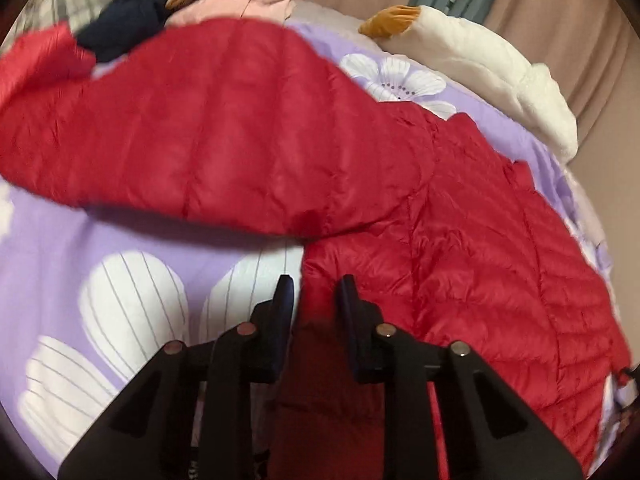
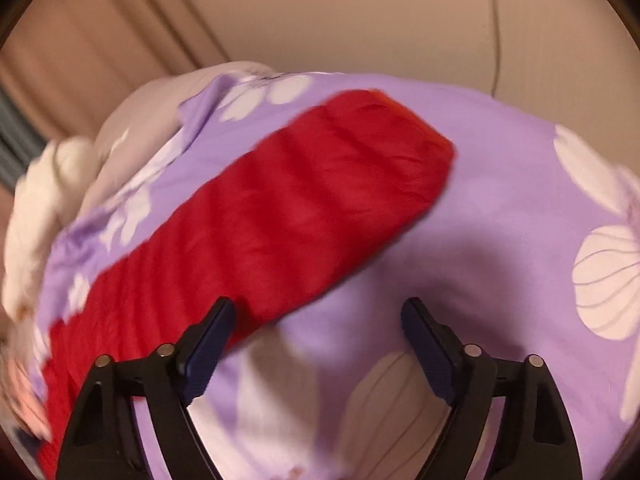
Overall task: Fold large clothes
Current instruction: 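Grasp the jacket sleeve with the left tool and fold it across the body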
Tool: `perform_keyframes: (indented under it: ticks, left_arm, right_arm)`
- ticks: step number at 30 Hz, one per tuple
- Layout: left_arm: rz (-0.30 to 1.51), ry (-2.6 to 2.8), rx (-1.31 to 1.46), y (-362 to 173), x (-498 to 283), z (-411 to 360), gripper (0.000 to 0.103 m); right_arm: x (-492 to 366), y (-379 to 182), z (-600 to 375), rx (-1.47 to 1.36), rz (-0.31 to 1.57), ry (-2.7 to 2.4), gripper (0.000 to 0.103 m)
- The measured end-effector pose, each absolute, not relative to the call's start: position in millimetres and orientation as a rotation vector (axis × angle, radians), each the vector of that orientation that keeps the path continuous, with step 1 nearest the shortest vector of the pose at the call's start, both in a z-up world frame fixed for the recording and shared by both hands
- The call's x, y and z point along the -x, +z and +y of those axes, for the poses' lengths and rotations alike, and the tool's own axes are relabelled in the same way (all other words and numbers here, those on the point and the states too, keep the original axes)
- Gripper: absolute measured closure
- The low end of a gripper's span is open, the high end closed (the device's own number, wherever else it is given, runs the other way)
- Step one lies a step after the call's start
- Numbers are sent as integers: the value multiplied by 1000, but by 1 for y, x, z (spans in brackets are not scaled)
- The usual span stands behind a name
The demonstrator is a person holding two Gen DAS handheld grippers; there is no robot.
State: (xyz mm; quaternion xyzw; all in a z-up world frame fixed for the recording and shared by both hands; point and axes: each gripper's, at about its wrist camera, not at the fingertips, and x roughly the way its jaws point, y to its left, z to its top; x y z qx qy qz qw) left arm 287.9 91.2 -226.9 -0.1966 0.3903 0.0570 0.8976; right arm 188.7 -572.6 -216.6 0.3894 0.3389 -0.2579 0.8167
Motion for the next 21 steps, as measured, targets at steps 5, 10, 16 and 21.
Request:
perform_keyframes:
  ticks: [5,10,16,21]
  left_arm:
    - [796,106,467,-229,-281,96,78]
    - [818,142,365,-228,-287,81,78]
    - [815,151,348,-231,-296,83,78]
    - [822,162,327,-232,-299,81,78]
  right_arm:
    - [-190,-218,-584,-807,621,-582,29]
    - [-202,-218,-575,-729,627,-620,86]
    - [-226,-165,-502,-394,589,-588,95]
    - [-236,-112,-399,-316,481,-311,96]
